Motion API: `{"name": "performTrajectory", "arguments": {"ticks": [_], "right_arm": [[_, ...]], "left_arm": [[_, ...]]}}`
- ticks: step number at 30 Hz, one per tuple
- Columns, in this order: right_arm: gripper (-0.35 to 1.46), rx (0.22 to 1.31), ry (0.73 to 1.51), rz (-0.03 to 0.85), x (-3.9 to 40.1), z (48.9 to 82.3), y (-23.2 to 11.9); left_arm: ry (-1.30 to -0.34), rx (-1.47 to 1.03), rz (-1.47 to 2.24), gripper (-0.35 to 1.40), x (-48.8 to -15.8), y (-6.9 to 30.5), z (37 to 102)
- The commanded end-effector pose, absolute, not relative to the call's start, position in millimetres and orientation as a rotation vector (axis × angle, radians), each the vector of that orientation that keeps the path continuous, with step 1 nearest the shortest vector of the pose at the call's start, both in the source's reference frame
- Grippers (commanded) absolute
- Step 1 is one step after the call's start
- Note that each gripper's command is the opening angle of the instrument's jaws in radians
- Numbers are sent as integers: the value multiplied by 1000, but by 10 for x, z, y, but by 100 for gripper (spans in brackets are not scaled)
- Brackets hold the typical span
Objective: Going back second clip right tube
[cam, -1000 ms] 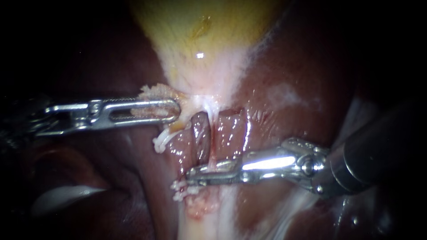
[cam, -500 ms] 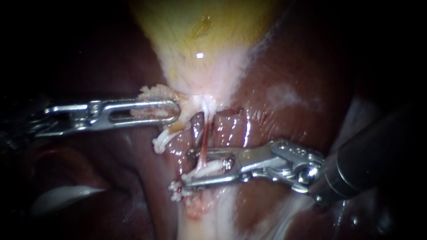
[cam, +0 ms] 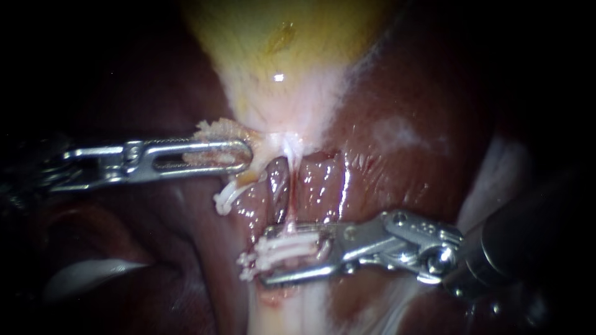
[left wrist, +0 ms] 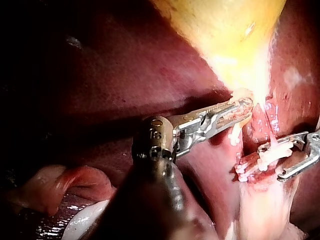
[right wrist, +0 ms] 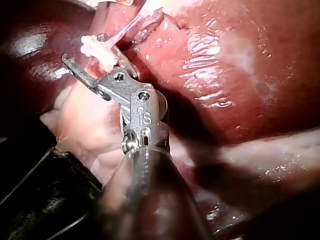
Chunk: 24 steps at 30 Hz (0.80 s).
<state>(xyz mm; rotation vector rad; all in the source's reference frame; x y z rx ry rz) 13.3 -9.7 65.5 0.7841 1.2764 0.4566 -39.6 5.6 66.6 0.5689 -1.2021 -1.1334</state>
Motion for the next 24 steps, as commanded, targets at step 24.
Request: {"name": "performTrajectory", "arguments": {"ticks": [24], "right_arm": [[50,604,1233,394,90,700,-63]], "left_arm": [[-1202,569,-1133,-35,-396,56,666]]}}
